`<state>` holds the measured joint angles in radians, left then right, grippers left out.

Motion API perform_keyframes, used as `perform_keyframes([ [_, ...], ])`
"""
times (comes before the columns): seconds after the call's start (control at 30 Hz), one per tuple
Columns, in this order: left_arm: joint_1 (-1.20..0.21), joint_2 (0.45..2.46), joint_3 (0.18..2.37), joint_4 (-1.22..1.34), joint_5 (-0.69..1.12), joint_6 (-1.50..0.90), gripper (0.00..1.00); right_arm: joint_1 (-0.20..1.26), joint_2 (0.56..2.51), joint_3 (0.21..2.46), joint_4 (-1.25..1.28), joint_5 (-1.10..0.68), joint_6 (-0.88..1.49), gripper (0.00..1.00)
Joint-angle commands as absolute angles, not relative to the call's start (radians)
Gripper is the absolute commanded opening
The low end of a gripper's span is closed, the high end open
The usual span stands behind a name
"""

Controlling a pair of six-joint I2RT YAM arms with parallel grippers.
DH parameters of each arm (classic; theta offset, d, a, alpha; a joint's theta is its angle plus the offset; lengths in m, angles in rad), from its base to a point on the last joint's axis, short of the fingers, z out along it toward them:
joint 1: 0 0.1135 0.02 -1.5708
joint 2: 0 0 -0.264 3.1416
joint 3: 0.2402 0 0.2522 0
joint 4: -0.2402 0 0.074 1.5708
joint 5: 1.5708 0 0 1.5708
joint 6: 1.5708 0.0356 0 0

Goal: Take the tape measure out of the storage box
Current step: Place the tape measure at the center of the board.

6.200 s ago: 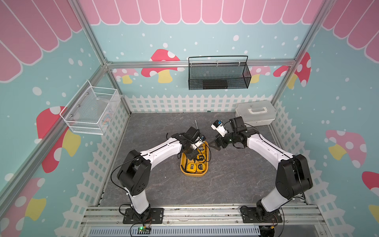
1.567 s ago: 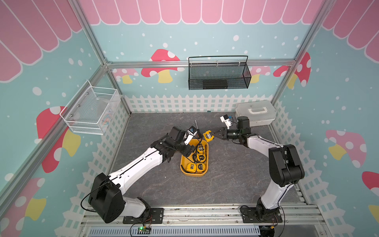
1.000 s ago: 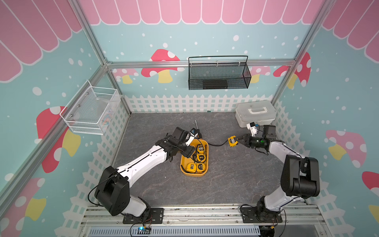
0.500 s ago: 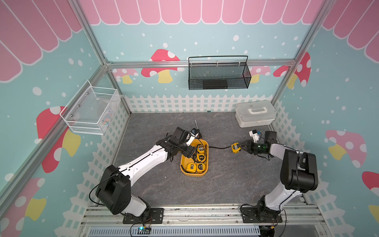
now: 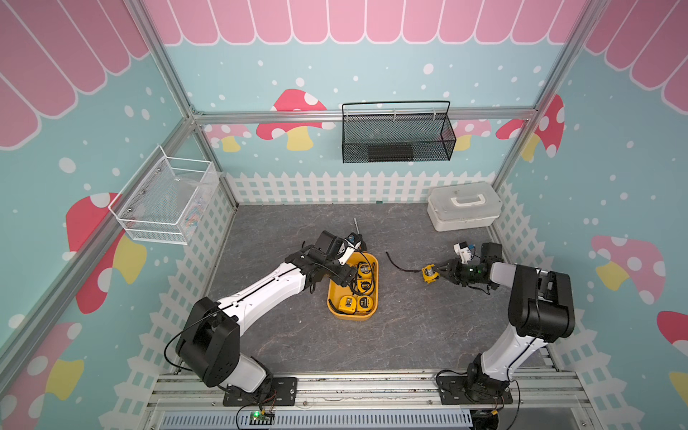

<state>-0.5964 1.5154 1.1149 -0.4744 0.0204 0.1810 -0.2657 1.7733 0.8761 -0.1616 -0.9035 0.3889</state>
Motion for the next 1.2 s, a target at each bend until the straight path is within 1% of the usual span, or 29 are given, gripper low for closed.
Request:
perform_keyframes([
  [0.0,-0.592,1.532,1.102,-0.462,0.042,0.159,0.80,-0.274,1.790,0.861,-0.149,-0.898,0.371,0.30],
  [0.2,-0.591,1.542,1.103,-0.449,0.058,0.147,0.80,-0.276,1.807,0.855,-0.156,-0.862,0.365,0.32],
  [0.33,-0.591,1.552,1.106,-0.446,0.065,0.144,0.80,-0.278,1.813,0.855,-0.166,-0.852,0.361,0.36],
  [0.7,-0.591,1.567,1.107,-0.446,0.074,0.143,0.80,-0.281,1.775,0.856,-0.194,-0.821,0.357,0.60],
  [0.83,-0.591,1.580,1.111,-0.447,0.078,0.141,0.80,-0.281,1.720,0.857,-0.246,-0.764,0.348,0.69],
  [0.93,-0.592,1.596,1.116,-0.446,0.078,0.136,0.80,-0.279,1.656,0.836,-0.266,-0.723,0.350,0.73],
  [1.13,-0.591,1.619,1.124,-0.448,0.097,0.138,0.80,-0.270,1.542,0.805,-0.319,-0.665,0.347,0.77],
  [1.17,-0.592,1.623,1.126,-0.449,0.103,0.138,0.80,-0.262,1.520,0.803,-0.330,-0.656,0.347,0.79],
])
